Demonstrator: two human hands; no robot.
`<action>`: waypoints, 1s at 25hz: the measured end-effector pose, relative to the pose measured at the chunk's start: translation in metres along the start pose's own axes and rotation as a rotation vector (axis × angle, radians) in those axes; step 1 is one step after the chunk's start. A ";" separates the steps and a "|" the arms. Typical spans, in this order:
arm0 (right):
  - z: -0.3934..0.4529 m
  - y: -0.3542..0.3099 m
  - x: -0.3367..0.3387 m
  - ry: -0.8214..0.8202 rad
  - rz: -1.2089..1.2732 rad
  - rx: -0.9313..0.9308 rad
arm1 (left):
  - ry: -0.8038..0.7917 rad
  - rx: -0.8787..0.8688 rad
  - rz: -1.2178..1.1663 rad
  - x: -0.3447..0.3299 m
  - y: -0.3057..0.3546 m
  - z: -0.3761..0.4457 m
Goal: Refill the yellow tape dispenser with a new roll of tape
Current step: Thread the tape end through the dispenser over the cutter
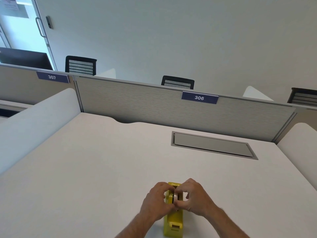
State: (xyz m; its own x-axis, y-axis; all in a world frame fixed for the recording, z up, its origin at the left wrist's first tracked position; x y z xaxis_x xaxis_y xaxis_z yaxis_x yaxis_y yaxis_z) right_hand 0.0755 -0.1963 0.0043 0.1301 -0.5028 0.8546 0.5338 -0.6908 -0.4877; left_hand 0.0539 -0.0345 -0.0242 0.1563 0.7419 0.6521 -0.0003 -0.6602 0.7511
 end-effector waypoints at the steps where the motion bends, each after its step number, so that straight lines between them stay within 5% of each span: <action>1: 0.000 -0.002 0.000 -0.005 -0.010 0.025 | 0.003 0.002 -0.003 0.000 0.000 0.000; 25: -0.002 -0.019 0.006 -0.013 -0.254 0.138 | 0.010 -0.010 0.085 -0.001 -0.001 -0.001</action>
State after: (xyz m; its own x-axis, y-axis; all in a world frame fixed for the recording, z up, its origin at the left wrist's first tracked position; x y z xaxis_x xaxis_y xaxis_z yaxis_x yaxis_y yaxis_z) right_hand 0.0649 -0.1871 0.0181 -0.0115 -0.3153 0.9489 0.6591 -0.7161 -0.2299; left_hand 0.0525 -0.0340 -0.0257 0.1455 0.6840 0.7148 -0.0226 -0.7200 0.6936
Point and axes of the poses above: each hand's wrist, its own z-axis towards the middle knuckle, its own x-axis out of the back of the hand, y = z × x, the point moved 4 cm from there along z, towards the middle knuckle, and after that the axes turned 5 degrees about x, right-handed, at the moved point
